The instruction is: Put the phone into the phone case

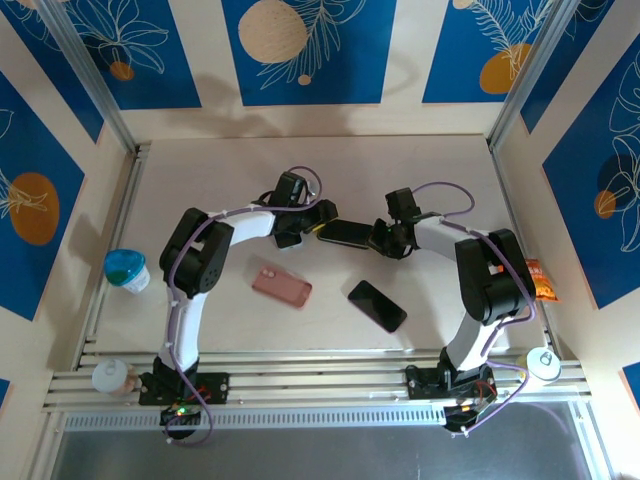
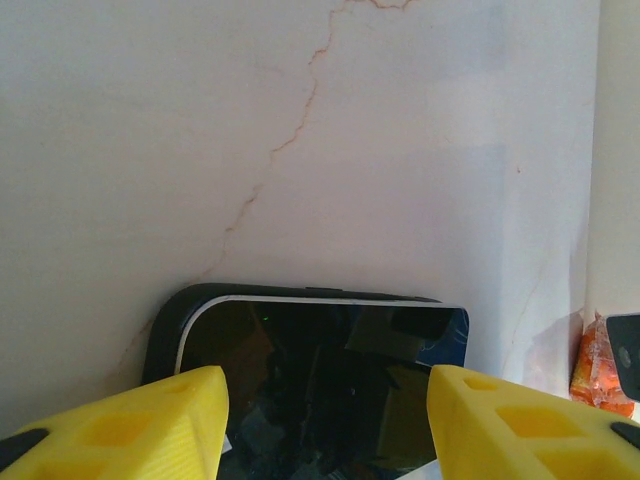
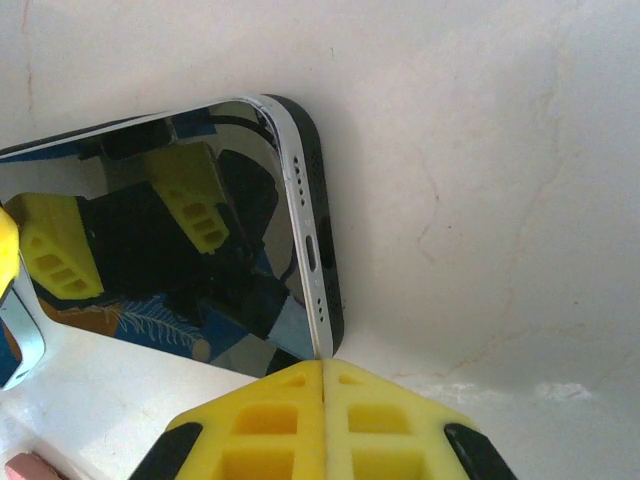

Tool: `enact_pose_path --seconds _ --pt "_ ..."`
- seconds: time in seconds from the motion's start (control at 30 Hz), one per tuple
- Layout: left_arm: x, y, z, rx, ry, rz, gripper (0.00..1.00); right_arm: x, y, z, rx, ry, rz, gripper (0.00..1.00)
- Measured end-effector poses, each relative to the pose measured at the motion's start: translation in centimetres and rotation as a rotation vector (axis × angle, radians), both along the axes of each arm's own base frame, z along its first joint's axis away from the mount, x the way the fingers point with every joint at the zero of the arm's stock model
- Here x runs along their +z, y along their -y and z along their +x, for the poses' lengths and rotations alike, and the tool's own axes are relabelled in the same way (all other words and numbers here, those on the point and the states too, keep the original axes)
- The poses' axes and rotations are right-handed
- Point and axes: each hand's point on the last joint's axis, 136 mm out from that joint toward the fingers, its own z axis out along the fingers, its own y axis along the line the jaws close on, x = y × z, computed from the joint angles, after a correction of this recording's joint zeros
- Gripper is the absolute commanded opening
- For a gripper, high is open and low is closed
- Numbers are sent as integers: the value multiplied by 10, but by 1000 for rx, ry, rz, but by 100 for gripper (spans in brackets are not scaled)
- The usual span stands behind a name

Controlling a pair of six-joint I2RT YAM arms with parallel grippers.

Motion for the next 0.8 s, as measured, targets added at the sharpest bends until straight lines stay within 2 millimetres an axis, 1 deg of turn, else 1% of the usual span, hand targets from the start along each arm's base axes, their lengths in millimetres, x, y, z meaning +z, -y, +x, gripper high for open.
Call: enact_pose_path --seconds 0.27,0.47,0.6,0.8 --pt "0 1 1 4 -3 -7 56 1 2 0 0 0 -4 0" --pt "2 1 2 10 -3 -15 56 7 6 3 -8 9 -3 0" --pt "2 1 2 11 -1 -16 56 11 5 8 -5 23 2 0" --pt "2 1 2 14 -2 -19 56 11 3 8 1 20 14 0"
